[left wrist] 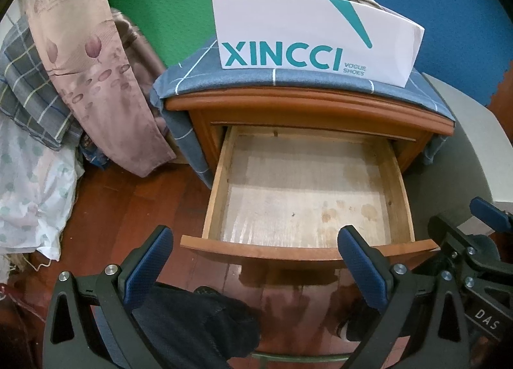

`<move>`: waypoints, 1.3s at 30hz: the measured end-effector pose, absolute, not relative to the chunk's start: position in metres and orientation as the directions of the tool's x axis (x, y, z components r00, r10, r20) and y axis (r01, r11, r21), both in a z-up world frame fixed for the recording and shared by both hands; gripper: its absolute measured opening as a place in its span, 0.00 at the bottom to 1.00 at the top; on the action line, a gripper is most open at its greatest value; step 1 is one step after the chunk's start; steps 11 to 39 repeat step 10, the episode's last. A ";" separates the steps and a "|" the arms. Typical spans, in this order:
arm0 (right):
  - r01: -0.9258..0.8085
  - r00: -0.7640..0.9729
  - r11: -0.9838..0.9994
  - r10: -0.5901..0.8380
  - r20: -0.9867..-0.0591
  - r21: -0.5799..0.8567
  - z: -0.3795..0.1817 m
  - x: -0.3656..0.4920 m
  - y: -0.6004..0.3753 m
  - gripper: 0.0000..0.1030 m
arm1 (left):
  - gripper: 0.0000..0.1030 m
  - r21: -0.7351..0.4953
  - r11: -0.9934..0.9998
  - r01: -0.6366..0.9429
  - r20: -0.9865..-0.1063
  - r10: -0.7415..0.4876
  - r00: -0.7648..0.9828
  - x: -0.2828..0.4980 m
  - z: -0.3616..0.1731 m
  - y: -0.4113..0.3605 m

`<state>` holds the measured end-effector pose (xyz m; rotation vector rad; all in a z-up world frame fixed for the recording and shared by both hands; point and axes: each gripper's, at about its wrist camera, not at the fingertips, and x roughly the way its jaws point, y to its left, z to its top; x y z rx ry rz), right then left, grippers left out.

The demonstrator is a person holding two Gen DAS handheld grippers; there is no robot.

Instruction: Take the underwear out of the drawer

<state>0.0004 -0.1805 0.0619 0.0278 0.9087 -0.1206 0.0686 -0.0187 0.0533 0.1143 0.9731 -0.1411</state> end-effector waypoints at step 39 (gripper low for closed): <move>0.121 0.606 0.992 -0.094 -0.790 -0.025 0.060 0.000 -0.180 0.81 | 0.99 0.043 0.983 0.176 -0.825 -0.064 0.561 0.066 0.055 -0.020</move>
